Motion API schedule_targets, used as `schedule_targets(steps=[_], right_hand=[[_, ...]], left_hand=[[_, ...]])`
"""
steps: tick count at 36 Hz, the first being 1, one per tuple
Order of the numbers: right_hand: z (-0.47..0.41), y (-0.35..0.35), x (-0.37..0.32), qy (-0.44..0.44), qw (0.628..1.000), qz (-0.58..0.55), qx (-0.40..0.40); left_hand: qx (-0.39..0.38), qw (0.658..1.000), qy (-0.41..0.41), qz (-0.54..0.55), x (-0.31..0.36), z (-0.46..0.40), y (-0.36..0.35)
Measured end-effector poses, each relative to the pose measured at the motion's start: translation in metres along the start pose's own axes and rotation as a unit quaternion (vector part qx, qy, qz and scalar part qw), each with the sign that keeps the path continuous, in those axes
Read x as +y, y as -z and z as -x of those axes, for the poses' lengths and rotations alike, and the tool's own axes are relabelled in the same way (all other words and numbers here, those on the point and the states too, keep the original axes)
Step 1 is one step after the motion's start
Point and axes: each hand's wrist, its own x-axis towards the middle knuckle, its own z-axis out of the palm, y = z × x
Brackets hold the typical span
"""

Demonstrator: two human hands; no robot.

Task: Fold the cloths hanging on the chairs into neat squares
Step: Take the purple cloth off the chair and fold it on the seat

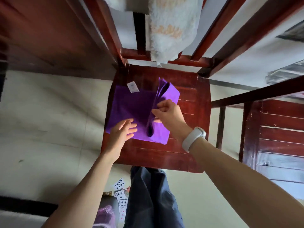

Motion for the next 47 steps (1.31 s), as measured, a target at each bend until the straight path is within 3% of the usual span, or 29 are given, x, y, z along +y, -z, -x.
schedule_targets(steps=[3, 7, 11, 13, 17, 22, 27, 34, 40, 47], right_hand=[[-0.004, -0.039, -0.01, 0.003, 0.999, -0.009, -0.046], [-0.019, -0.053, -0.005, 0.094, 0.98, 0.175, -0.003], [-0.04, -0.037, -0.007, 0.206, 0.914, 0.344, 0.062], [-0.053, -0.031, -0.011, 0.203, 0.878, 0.429, 0.054], [-0.08, -0.031, -0.021, 0.188, 0.82, 0.541, 0.02], [-0.099, -0.04, -0.028, 0.16, 0.848, 0.504, -0.035], [-0.088, -0.04, -0.037, 0.181, 0.884, 0.431, -0.012], [-0.072, -0.047, -0.052, 0.214, 0.903, 0.37, -0.032], [-0.085, -0.068, -0.051, 0.25, 0.886, 0.388, -0.043], [-0.1, -0.092, -0.04, 0.235, 0.874, 0.425, -0.018]], left_hand=[[0.013, 0.993, 0.058, 0.102, -0.004, -0.004, 0.018], [0.027, 0.99, 0.084, 0.109, -0.012, -0.01, 0.024], [0.087, 0.995, 0.002, -0.051, -0.02, -0.015, 0.012], [0.146, 0.982, -0.041, -0.108, -0.023, -0.019, 0.007], [0.204, 0.965, -0.118, -0.116, -0.028, -0.02, 0.002], [0.184, 0.96, -0.18, -0.112, -0.034, -0.01, 0.007], [0.186, 0.962, -0.179, -0.09, -0.036, -0.005, 0.012], [0.262, 0.949, -0.168, -0.049, -0.035, -0.003, 0.019], [0.35, 0.926, -0.141, -0.009, -0.036, -0.006, 0.028], [0.381, 0.914, -0.132, -0.043, -0.043, -0.02, 0.035]])
